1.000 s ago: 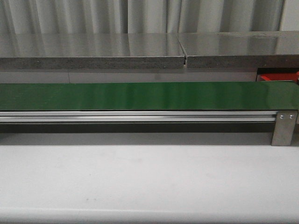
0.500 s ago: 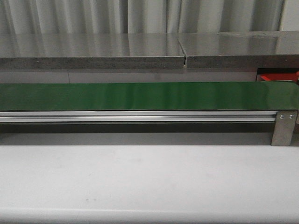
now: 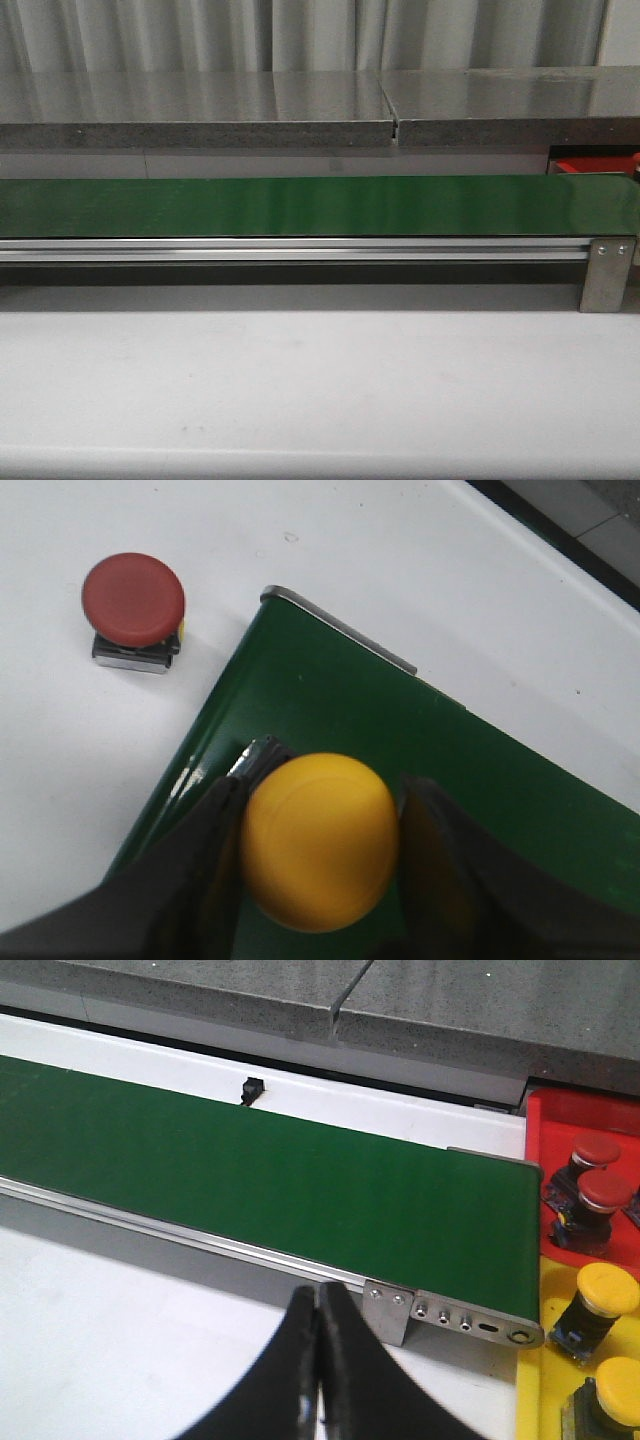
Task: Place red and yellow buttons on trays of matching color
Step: 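Set the yellow button on the belt start and open the left gripper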
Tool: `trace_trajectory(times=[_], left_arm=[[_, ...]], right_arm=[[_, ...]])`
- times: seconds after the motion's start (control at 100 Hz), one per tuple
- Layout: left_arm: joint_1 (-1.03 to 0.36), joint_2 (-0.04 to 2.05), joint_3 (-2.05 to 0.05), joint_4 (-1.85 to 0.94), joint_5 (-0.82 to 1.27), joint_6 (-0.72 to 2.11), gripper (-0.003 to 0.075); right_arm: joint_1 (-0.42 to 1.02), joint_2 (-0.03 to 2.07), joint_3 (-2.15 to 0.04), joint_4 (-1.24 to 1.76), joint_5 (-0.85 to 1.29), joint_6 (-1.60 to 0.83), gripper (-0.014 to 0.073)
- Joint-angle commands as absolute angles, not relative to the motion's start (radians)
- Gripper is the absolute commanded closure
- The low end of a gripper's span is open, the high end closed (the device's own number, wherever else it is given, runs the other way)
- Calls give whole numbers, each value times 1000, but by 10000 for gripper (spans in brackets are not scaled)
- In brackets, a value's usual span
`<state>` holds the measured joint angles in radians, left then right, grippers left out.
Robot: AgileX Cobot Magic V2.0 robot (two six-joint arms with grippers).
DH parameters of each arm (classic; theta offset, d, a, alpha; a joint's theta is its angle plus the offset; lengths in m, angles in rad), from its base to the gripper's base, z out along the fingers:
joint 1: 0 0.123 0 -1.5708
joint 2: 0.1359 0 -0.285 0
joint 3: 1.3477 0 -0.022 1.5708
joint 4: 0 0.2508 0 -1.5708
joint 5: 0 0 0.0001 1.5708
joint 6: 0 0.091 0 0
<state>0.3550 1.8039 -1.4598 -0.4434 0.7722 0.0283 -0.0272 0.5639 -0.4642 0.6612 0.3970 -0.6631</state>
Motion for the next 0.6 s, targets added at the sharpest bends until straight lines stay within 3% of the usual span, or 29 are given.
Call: trace_trajectory(times=[0.0, 0.19, 0.28, 0.45, 0.52, 0.59], left_arm=[[336, 1778, -1484, -484, 753, 34, 657], [324, 1803, -1484, -486, 749, 39, 628], [324, 1803, -1484, -488, 749, 39, 524], [324, 1803, -1487, -504, 753, 43, 216], [324, 1803, -1493, -511, 766, 43, 146], [324, 1803, -1501, -534, 776, 43, 136]], right_arm=[[-29, 564, -493, 671, 344, -668, 669], [-29, 564, -493, 671, 344, -668, 669], [-29, 564, -493, 671, 344, -668, 669], [-29, 564, -493, 671, 344, -668, 669], [-29, 564, -493, 671, 344, -668, 669], [-29, 564, -493, 671, 344, -668, 669]])
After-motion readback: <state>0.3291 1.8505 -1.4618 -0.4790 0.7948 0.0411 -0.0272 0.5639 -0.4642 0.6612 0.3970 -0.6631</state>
